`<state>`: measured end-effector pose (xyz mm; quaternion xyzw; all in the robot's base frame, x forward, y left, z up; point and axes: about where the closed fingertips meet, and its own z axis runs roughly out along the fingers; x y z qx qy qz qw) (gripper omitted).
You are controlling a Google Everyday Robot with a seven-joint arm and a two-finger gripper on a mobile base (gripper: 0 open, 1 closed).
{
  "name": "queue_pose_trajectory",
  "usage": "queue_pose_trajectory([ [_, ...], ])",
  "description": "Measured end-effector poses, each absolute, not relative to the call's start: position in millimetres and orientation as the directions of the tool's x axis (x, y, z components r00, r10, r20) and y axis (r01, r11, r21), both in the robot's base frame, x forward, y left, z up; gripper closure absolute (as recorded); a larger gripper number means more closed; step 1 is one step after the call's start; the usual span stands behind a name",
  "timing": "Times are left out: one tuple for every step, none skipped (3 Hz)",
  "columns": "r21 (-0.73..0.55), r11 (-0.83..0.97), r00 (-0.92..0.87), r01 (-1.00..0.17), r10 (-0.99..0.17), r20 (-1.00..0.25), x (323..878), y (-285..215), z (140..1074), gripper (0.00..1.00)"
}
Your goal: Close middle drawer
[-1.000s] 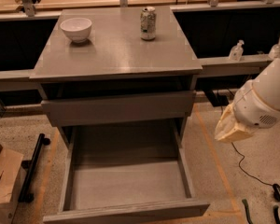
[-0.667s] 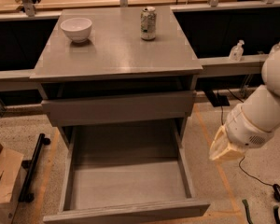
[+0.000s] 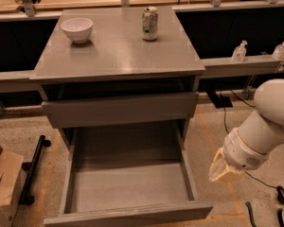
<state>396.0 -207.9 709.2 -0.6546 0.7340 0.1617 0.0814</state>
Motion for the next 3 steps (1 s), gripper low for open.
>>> queue_pose_trajectory([
  [0.130,0.080,-0.120,-0.988,-0.936,-0.331,395,-207,710,1.00],
  [0.150,0.032,-0.081,-0.988,-0.940,-0.330,398,-198,685,1.00],
  [0.209,-0.014,-0.060,-0.978,-0.937,-0.345,403,-187,642,1.00],
])
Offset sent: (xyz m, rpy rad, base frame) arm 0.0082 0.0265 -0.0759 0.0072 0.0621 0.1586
